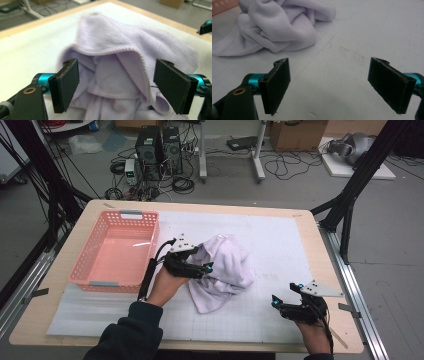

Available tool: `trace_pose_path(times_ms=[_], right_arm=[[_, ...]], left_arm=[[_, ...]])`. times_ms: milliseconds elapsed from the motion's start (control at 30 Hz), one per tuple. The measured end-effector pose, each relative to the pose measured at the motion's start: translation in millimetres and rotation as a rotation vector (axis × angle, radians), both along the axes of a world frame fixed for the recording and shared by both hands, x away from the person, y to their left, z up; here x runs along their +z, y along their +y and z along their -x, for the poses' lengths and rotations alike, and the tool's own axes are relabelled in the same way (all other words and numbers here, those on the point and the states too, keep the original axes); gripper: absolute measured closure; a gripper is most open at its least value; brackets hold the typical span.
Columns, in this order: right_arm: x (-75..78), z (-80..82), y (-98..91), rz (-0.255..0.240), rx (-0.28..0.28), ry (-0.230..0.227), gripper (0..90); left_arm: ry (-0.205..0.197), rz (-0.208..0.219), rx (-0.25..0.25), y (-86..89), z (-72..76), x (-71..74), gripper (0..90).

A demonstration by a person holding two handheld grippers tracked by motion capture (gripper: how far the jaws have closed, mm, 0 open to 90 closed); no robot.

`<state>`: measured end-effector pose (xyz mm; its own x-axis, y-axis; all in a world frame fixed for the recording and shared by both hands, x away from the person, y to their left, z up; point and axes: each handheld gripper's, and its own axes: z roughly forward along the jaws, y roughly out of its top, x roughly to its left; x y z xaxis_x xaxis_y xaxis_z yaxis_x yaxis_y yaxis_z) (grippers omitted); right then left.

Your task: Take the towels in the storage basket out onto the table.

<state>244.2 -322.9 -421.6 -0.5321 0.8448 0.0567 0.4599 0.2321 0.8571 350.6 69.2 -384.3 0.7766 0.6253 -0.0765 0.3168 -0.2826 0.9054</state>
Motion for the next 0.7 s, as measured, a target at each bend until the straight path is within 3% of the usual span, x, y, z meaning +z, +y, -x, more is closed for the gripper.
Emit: trace_pose_path(times_ms=[200, 333, 700], right_arm=[[1.2, -2.4, 0.4, -0.007, -0.003, -0.007, 16.6], [2.1, -3.0, 1.9, -0.012, -0.004, -0.007, 16.6], [3.7, -0.6, 1.1, -0.013, -0.006, -0.014, 16.6]], left_arm=[[-0.019, -0.020, 0.047, 22.8, 11.8, -4.4, 20.9], [-0.025, -0.011, 0.061, 34.2, 17.2, -7.4, 20.8], [-0.013, 0.000, 0.101, 50.6, 24.2, -14.3, 20.6]])
